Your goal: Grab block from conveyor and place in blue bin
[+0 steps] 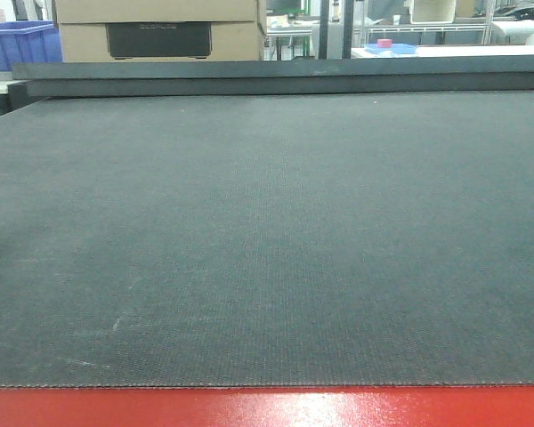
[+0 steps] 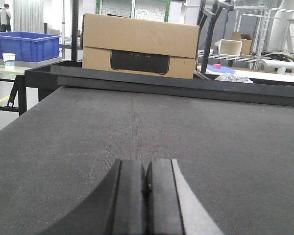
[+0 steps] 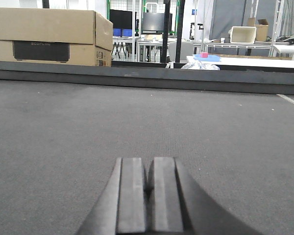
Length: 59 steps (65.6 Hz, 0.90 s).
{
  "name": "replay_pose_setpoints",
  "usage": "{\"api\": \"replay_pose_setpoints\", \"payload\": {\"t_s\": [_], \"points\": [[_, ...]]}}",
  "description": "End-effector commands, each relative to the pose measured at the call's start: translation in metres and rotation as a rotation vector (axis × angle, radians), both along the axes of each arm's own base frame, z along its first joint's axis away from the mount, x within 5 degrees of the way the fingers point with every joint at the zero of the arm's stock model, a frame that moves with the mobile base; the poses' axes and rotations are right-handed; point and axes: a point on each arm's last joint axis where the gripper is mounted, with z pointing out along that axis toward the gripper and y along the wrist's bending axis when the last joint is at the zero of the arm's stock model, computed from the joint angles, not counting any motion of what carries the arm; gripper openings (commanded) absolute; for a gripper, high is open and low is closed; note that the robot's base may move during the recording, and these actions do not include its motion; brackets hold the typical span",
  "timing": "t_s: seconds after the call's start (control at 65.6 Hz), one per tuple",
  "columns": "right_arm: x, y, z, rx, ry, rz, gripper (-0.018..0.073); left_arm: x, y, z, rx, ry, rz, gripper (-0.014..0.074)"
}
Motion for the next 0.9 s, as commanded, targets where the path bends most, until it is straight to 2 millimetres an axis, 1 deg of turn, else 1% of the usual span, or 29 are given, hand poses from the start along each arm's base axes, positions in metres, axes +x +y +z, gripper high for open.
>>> {"api": "replay_pose_setpoints", "payload": {"t_s": [0.0,0.716,0.807,0.884], "points": [[-0.0004,-0.0004,0.0023,0.0,-0.027,-0.006,-0.016,-0.0006,-0.0002,0.0028,0.001,-0.025,-0.004,-0.0111],[-0.0004,-0.0004,0.0023,0.0,-0.027,-0.006,-0.016,-0.0006,-0.0002,0.0029,0.001,-0.027,-0.004,-0.0111],[-0.0007,-0.0006,0.0054,0.003,-0.061,-0.008,-0.016,-0.0008,-0.0002,0.0046,0.0,-0.045,-0.004,-0.0111],[-0.0016,-0.001,0.0115,0.011,-0.128,-0.012,-0.016,-0.0008,-0.0002,0.0044,-0.002,-0.043,-0.004,-0.0111]]}}
